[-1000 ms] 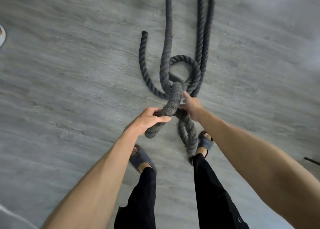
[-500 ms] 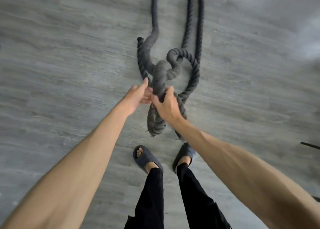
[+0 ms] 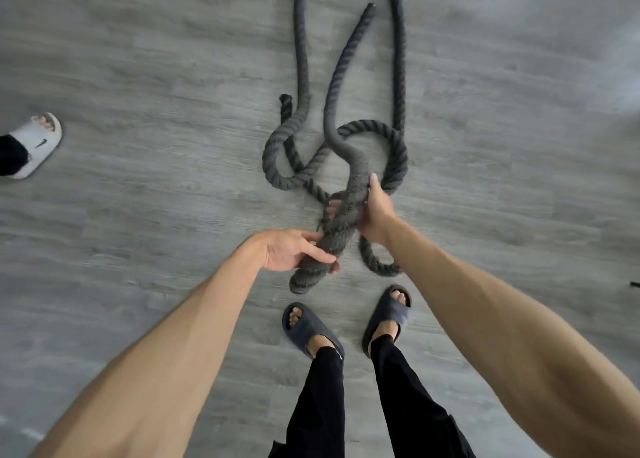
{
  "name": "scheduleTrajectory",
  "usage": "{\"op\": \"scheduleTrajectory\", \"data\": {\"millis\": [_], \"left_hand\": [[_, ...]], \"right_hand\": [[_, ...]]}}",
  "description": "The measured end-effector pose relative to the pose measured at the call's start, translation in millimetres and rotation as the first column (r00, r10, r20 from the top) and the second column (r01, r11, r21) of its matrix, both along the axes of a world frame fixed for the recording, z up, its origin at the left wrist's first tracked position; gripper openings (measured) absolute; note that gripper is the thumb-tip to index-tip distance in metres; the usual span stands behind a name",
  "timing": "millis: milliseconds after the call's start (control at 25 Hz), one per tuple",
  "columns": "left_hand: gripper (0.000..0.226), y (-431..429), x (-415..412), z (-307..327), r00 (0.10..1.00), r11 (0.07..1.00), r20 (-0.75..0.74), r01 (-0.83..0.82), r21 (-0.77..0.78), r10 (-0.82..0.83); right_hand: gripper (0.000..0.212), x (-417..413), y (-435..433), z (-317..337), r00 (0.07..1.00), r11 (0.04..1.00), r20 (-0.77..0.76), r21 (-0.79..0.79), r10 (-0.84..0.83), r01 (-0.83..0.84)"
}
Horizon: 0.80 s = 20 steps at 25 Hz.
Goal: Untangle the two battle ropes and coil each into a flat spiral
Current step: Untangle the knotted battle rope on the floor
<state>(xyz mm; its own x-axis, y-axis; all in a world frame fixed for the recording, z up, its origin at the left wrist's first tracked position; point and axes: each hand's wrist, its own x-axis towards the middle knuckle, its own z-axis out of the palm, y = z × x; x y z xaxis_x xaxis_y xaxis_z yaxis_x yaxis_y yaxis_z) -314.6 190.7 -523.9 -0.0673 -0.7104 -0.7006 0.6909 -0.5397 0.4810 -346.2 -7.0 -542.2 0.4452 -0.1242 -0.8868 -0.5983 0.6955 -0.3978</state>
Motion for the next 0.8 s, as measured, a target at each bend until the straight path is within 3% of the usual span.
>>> {"op": "scheduleTrajectory", "data": {"millis": [80, 160, 240, 320, 360, 440, 560, 680, 800], "left_hand": [[0.035, 2, -1, 2, 0.999, 0.999, 0.006, 0.040, 0.008, -0.040], [0.022, 8, 5, 9, 0.992, 0.996, 0.129, -0.018, 0.086, 0.007], [0.031, 20, 14, 5, 0.921, 0.948, 0.380, -0.192, 0.253, 0.085], [0.054, 41, 19, -4, 0.761, 0.823, 0.624, -0.462, 0.330, 0.178], [0.059, 54, 20, -8, 0.693, 0.767, 0.687, -0.558, 0.316, 0.221], [0.052, 74, 18, -7, 0.643, 0.722, 0.727, -0.618, 0.309, 0.239], [0.040, 71, 13, 3, 0.638, 0.785, 0.754, -0.543, 0.298, 0.155], [0.036, 23, 21, 20, 0.594, 0.921, 0.798, -0.248, 0.300, -0.101], [0.031, -43, 35, 44, 0.459, 0.966, 0.850, 0.098, 0.239, -0.257]], "right_hand": [[0.063, 16, -5, 3, 0.993, 0.990, -0.006, 0.076, -0.117, 0.117], [0.041, 28, 5, 10, 0.996, 0.998, 0.055, -0.003, -0.066, 0.066], [0.038, 35, 30, 17, 0.983, 0.985, 0.121, -0.114, 0.142, -0.128], [0.033, 34, 70, 27, 0.882, 0.893, 0.187, -0.222, 0.432, -0.391], [0.023, 32, 89, 31, 0.807, 0.825, 0.205, -0.259, 0.555, -0.502], [0.010, 30, 113, 29, 0.717, 0.725, 0.169, -0.326, 0.676, -0.607], [0.029, 22, 107, 6, 0.711, 0.593, 0.004, -0.556, 0.703, -0.583], [0.045, -3, 55, -1, 0.688, 0.292, -0.129, -0.838, 0.714, -0.460], [0.090, -28, -20, 7, 0.661, -0.051, -0.260, -0.947, 0.703, -0.318]]}}
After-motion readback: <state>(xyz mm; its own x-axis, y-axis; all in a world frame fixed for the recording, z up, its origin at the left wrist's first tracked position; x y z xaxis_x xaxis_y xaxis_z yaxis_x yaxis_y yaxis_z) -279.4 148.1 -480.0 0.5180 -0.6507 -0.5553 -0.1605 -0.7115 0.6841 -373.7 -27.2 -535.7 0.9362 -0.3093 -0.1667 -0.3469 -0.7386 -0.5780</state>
